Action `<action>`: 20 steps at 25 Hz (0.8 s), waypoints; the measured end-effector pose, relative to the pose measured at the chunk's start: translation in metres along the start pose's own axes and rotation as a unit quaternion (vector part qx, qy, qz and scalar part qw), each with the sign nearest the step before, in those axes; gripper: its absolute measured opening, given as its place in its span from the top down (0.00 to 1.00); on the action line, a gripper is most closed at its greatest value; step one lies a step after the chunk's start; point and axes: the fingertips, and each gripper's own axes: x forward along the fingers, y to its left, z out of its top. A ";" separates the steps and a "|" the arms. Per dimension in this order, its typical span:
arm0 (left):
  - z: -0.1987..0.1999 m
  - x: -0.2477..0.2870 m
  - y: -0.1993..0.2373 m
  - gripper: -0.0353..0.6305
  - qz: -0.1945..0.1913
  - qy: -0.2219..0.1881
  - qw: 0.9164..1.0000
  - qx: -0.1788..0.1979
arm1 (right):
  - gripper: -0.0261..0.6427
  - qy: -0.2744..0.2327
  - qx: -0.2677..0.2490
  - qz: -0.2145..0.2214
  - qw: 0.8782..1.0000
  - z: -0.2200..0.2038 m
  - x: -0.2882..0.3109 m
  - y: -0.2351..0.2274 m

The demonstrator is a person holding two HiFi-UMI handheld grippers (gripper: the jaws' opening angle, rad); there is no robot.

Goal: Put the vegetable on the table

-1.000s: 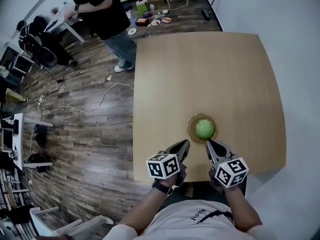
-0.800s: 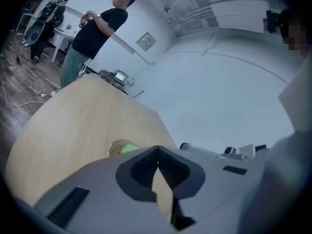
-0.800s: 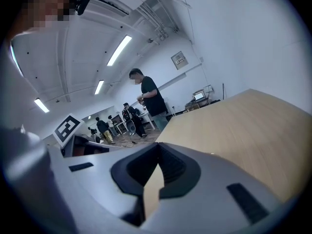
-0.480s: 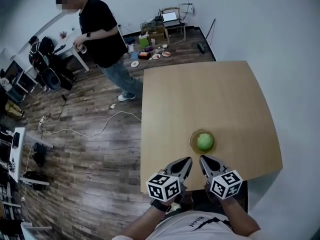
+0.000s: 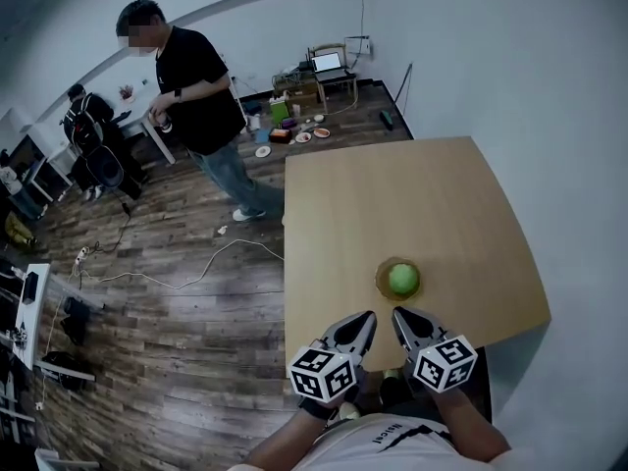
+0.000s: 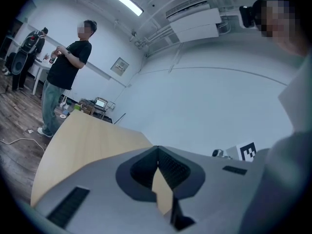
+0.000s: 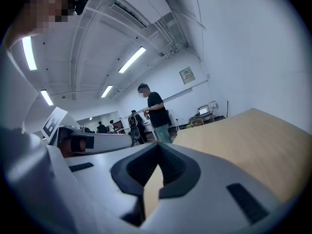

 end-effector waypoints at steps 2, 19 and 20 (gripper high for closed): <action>0.002 -0.005 -0.002 0.93 -0.003 -0.004 1.000 0.002 | 0.94 0.000 -0.005 -0.003 1.000 -0.001 -0.003 0.006; 0.011 -0.024 -0.005 0.93 -0.012 -0.012 1.000 0.004 | 0.94 -0.012 -0.020 -0.006 1.000 0.007 -0.006 0.032; 0.011 -0.024 -0.004 0.93 -0.011 -0.012 1.000 0.004 | 0.94 -0.012 -0.021 -0.006 1.000 0.007 -0.005 0.032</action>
